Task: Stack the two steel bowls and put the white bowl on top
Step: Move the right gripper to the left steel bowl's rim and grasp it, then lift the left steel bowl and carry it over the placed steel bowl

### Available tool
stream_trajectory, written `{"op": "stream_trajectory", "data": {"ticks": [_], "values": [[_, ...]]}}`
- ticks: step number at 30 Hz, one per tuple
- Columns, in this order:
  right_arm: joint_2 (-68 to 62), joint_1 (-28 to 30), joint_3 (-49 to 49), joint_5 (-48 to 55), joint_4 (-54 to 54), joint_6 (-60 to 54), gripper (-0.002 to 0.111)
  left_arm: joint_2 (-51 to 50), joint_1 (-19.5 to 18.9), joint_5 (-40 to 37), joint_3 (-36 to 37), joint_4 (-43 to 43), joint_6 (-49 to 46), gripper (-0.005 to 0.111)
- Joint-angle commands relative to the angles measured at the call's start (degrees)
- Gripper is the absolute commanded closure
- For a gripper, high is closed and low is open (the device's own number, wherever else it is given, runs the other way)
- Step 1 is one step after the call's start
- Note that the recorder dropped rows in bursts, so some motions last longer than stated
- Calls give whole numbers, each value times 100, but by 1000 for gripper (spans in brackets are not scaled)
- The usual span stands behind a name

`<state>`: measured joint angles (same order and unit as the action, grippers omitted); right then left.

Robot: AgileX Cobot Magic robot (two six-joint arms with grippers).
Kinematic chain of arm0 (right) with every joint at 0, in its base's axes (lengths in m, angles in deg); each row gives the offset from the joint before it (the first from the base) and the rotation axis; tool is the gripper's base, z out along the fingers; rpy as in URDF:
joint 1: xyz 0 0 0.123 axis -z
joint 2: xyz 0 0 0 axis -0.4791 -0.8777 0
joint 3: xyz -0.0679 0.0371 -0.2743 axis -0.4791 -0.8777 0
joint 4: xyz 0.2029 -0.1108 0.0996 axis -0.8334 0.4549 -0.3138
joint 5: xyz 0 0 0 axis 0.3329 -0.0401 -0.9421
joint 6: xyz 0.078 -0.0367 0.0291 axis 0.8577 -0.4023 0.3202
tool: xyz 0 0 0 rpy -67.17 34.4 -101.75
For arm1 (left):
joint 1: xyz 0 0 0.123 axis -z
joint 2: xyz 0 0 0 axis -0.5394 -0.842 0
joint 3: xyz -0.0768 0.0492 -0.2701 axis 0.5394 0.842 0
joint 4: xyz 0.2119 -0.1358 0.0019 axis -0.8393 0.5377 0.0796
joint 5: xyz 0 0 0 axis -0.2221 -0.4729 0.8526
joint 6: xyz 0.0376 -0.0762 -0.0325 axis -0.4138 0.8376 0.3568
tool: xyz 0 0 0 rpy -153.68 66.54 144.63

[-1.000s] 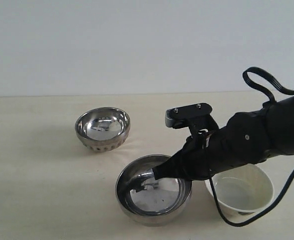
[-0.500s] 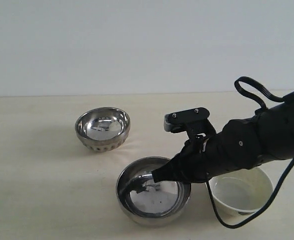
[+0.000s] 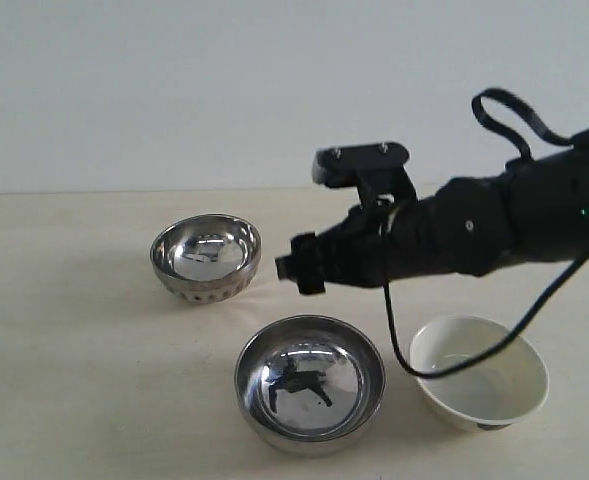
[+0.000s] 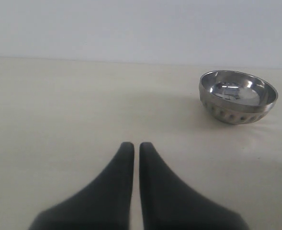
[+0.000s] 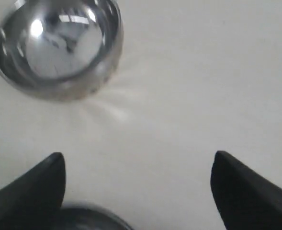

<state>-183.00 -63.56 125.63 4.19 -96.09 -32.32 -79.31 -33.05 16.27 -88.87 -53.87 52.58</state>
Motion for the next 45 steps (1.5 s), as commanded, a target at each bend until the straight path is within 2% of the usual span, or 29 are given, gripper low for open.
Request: {"op": "stream_trajectory", "data": {"ticks": [1, 9, 13, 27, 30, 33, 36, 45], "values": [[-77, -21, 847, 262, 10, 474, 35, 18, 29, 43, 17, 0, 27, 103], [-1387, -21, 2712, 1233, -82, 906, 35, 18, 29, 43, 17, 0, 27, 103], [-2031, -21, 3323, 1310, -98, 1158, 35, 18, 29, 43, 17, 0, 27, 103], [-3246, -97, 4003, 893, -461, 1388, 36, 18, 29, 43, 17, 0, 27, 103], [-3246, -153, 4003, 754, -461, 1388, 49, 18, 29, 43, 17, 0, 27, 103], [-3246, -163, 4046, 783, -461, 1388, 76, 18, 29, 43, 17, 0, 27, 103], [-3246, -163, 4046, 822, -469, 1267, 109, 18, 29, 43, 17, 0, 27, 103], [-2783, -167, 4046, 1107, -571, 1191, 108, 18, 29, 43, 17, 0, 27, 103]]}}
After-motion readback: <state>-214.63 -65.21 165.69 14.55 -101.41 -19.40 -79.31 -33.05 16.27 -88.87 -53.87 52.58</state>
